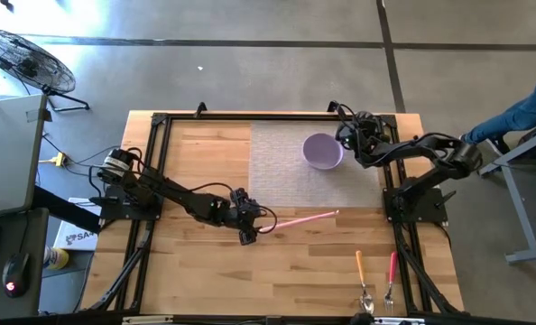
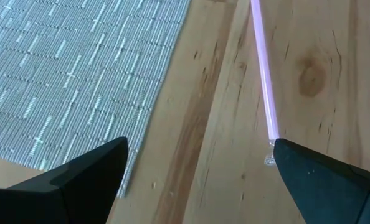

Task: Pick & Place Utensil
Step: Put the blue cup on the gray mat to the top right of the violet bowl

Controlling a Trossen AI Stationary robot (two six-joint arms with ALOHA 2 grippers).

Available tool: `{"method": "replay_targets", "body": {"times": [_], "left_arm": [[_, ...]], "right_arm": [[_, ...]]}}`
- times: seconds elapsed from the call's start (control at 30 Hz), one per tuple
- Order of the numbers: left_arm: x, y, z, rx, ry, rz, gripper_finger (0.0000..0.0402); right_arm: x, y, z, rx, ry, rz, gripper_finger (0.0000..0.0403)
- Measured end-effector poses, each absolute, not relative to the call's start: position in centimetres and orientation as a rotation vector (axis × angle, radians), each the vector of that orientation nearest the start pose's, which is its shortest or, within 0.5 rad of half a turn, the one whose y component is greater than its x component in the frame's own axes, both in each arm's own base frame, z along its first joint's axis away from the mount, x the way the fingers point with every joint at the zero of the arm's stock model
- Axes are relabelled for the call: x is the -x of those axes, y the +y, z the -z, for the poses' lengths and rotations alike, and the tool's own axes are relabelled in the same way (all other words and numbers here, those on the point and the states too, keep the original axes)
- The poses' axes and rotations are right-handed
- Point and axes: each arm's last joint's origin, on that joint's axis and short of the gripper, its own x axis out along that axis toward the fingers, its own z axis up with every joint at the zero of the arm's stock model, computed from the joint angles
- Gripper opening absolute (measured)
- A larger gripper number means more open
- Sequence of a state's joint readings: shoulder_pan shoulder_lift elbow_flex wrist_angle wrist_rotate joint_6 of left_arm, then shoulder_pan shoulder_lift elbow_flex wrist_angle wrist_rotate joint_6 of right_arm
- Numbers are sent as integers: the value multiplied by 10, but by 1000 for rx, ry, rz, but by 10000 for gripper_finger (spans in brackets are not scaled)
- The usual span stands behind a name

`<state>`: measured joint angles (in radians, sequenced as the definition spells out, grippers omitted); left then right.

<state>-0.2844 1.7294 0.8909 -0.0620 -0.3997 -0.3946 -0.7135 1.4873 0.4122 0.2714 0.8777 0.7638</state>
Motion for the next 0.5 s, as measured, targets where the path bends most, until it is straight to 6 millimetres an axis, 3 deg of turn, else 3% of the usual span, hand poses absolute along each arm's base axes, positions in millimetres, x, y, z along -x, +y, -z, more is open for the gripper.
{"method": "replay_targets", "body": {"times": [0.5], "left_arm": [[-319, -82, -148, 79, 815, -250, 397]], "right_arm": [[-155, -165, -122, -457, 303, 1731, 388]]}}
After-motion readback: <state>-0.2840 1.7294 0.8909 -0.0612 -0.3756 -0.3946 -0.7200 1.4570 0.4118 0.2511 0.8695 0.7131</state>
